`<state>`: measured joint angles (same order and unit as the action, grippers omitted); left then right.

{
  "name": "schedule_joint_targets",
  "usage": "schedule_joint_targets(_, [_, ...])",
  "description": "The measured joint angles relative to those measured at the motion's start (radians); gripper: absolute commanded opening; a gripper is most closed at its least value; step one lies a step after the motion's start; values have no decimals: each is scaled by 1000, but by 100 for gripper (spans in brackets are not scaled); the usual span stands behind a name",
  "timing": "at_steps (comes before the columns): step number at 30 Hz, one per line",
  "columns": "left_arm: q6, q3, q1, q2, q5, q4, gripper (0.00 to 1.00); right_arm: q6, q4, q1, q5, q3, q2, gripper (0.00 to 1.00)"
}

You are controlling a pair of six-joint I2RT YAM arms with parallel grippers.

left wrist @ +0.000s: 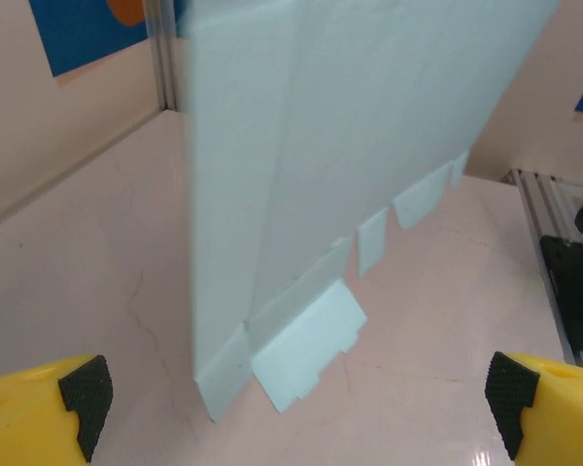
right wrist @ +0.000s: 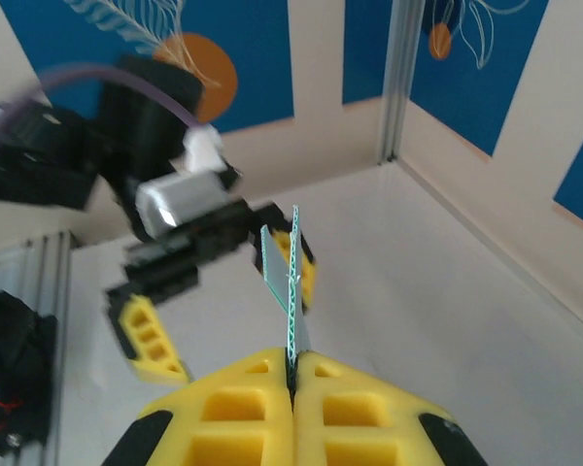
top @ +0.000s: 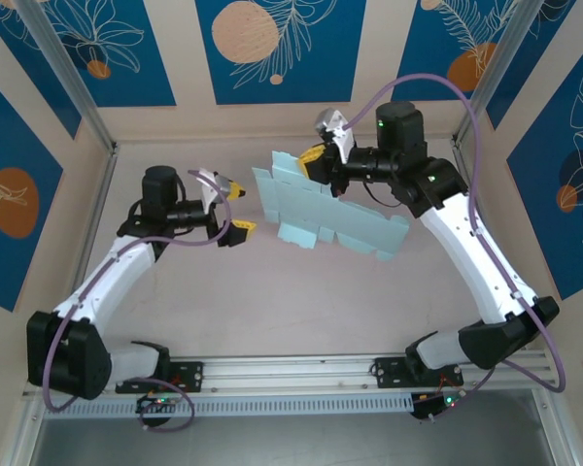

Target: Fold the paper box

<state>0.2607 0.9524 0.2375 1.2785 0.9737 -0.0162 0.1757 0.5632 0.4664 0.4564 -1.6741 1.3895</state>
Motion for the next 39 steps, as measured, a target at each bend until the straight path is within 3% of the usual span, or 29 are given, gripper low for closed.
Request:
schedule_joint_targets(5, [-50, 66, 0, 83, 59, 74, 97, -58, -48, -16, 90, 6, 0, 0])
schedule_joint_targets(12, [60, 169, 0, 103, 201, -34, 72, -117, -116, -16, 133, 56, 3, 0])
schedule_joint_targets(14, [84, 169, 1, 103, 209, -67, 59, -137, -141, -16, 139, 68, 11, 0])
schedule_joint_targets(18, [94, 169, 3, 104, 204, -97, 45, -171, -183, -17, 144, 87, 21, 0])
schedule_joint_targets(21, [82, 169, 6, 104, 184, -97, 27, -196, -219, -23, 148, 111, 21, 0])
schedule_joint_targets(26, [60, 183, 20, 105, 122, -105, 7, -258, -297, -45, 151, 183, 21, 0])
schedule_joint_targets(28, [59, 195, 27, 105, 94, -126, 1, -287, -337, -58, 150, 214, 21, 0])
schedule_joint_targets(33, [71, 262, 47, 105, 4, -240, 0, -350, -435, -92, 130, 301, 13, 0])
schedule_joint_targets(39, [216, 499, 120, 162, -187, -550, 0, -398, -492, -117, 64, 481, -41, 57])
